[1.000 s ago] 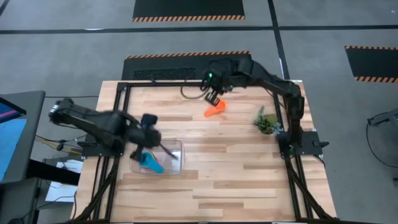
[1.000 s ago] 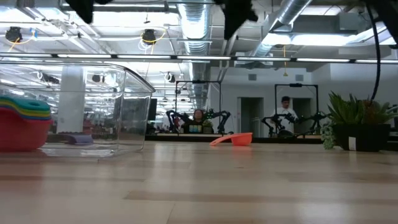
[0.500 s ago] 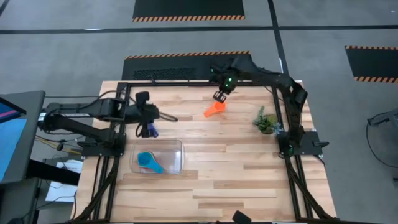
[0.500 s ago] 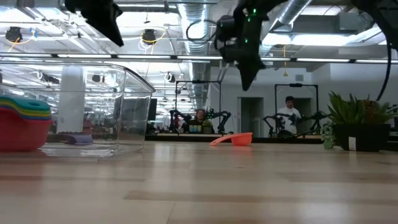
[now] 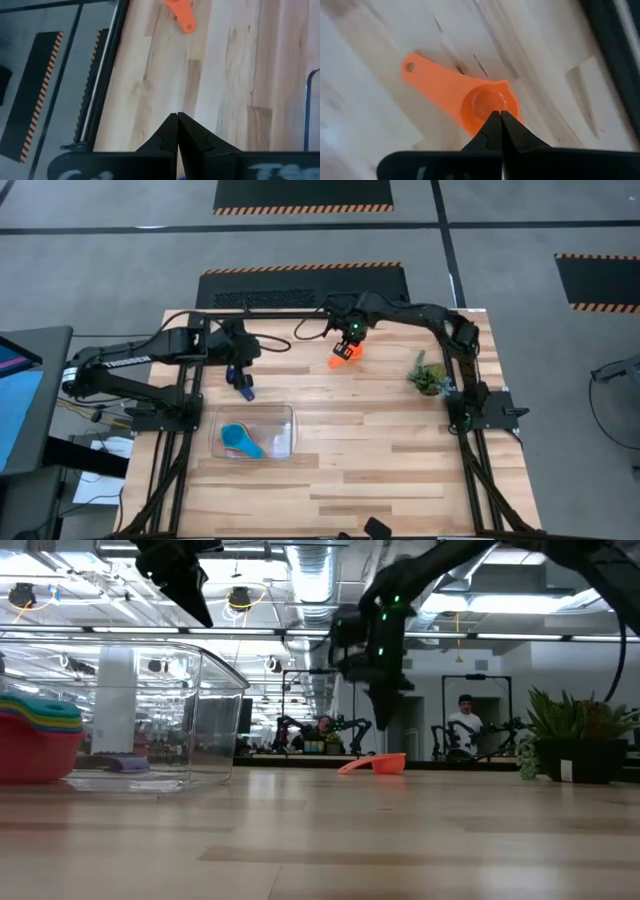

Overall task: Nest measuring cups in basket
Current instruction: Stack the orange measuring cup on the light blue measuring cup in the transparent bin

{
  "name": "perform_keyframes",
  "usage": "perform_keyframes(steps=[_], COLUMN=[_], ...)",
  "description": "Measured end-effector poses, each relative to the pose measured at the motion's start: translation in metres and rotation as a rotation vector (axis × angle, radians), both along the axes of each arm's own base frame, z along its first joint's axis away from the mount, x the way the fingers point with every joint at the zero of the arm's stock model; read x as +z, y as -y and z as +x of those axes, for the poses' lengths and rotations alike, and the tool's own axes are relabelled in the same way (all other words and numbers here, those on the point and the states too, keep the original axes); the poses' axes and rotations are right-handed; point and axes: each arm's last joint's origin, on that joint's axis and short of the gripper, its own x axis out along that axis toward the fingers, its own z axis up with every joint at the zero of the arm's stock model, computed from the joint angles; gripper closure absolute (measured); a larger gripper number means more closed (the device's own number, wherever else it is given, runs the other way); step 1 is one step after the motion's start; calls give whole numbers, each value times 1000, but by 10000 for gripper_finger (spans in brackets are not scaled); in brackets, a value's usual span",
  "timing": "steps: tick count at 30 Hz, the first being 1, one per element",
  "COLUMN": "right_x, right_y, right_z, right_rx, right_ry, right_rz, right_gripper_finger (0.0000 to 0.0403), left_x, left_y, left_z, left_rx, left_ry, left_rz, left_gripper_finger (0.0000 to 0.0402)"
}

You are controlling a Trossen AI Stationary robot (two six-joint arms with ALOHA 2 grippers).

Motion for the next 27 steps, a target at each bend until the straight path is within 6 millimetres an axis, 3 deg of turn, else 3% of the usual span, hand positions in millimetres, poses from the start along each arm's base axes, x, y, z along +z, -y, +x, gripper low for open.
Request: perform_keyframes(steps=[5, 11, 19, 23, 27], right_x=[-23, -28, -50, -52, -41], right_y=[4, 11, 7, -5, -33], right_z=[5, 2, -5, 11, 24], right_rx=[-84, -154, -188, -84, -1], right_ry=[-76, -113, -264, -145, -87], right_rz=[-39, -99, 2, 91, 108], right_gripper_finger=[400, 400, 401, 400, 401], left_x=[0, 0, 0, 0, 0], left_y=[0, 0, 1, 1, 1], left_z=[0, 0, 0, 0, 0], left_rx=[12, 15, 15, 6, 1], left_ry=[11, 16, 17, 12, 10], left_rz=[-20, -30, -31, -26, -23], left_gripper_finger=[402, 401, 401, 401, 401])
